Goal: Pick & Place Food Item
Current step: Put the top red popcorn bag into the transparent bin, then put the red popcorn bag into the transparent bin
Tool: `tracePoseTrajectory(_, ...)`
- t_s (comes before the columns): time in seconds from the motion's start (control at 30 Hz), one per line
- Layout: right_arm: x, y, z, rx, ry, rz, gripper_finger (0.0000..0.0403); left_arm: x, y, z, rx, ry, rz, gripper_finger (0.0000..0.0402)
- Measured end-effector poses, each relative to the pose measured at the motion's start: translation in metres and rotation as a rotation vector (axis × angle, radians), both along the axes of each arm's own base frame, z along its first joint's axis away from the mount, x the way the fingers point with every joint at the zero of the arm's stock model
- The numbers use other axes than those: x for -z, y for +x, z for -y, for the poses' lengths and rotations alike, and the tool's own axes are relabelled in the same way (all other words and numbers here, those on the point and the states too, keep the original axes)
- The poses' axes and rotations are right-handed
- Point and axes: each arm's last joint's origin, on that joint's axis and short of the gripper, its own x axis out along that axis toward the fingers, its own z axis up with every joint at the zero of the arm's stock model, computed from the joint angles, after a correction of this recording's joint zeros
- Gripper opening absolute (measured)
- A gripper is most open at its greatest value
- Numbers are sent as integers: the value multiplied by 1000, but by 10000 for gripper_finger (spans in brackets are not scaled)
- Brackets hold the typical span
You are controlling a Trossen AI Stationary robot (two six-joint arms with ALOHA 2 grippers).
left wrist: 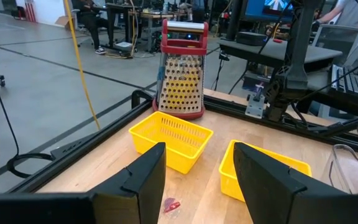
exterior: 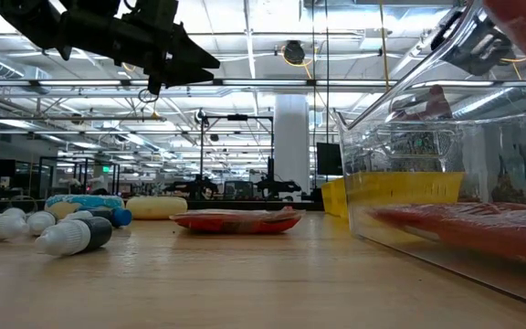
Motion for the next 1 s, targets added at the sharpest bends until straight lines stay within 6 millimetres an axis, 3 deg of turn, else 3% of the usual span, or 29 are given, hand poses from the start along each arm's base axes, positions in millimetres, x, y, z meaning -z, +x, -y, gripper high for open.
tracePoseTrajectory(0.53,-1,1,4,1,-146,112,158,0,0,0,0,0,0,186)
tracePoseTrajectory(0.83,-22,-5,23,88,-157,204,162,0,1,3,18,-72,27,186)
tracePoseTrajectory(1.0,-34,-13,28,40,-208,292,156,3,14,25,152,-137,-25,188)
